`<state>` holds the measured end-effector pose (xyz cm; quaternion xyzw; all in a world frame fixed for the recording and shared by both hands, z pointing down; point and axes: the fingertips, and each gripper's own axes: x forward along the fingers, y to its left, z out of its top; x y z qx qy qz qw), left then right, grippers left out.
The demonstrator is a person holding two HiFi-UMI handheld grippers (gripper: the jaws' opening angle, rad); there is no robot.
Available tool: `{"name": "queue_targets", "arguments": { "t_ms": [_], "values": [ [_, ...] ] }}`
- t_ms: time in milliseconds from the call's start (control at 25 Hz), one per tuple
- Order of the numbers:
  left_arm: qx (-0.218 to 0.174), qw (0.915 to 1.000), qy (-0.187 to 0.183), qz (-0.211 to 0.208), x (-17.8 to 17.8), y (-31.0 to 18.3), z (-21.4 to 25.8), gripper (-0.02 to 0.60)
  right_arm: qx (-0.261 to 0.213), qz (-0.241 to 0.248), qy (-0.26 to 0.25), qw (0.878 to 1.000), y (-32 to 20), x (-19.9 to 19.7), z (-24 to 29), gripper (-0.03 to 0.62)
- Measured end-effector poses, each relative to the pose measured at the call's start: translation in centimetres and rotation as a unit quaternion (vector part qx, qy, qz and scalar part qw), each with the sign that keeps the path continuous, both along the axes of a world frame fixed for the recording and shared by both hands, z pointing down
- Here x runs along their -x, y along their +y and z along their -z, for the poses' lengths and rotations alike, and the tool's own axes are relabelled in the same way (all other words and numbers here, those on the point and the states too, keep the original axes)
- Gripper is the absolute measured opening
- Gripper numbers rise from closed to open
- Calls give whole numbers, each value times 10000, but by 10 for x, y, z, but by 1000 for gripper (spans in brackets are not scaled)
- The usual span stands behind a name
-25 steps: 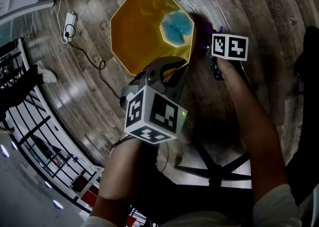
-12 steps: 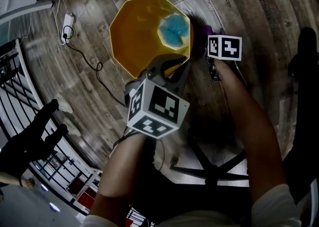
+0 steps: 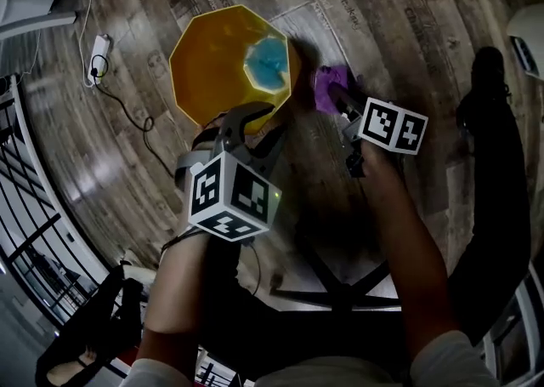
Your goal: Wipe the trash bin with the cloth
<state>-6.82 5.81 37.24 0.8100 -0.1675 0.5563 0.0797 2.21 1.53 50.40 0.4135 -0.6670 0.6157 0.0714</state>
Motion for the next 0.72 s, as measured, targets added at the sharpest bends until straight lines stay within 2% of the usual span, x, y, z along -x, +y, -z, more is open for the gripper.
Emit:
{"name": "queue_targets", "arguments": {
  "t_ms": [120,240,320,440,520,720],
  "values": [
    [49,9989,-371,-265,22,9,-3,121,-165,-210,-640,9976,4,5,20,141],
    [24,9973,-695,-217,41,11,-13,121,-310,-287,-1269,9910,5,16,34,141],
    [46,9965,-820,-186,47,12,-21,121,-378,-261,-1488,9878,9,19,46,141],
    [158,9970,-755,-86,45,11,-30,115,-546,-159,-1518,9868,10,16,67,141],
    [245,9973,-690,-94,42,14,-32,72,-748,-205,-1654,9832,6,15,86,141],
    [216,9973,-659,-233,29,14,-33,31,-1149,-132,-2049,9719,-9,17,126,141]
  ]
}}
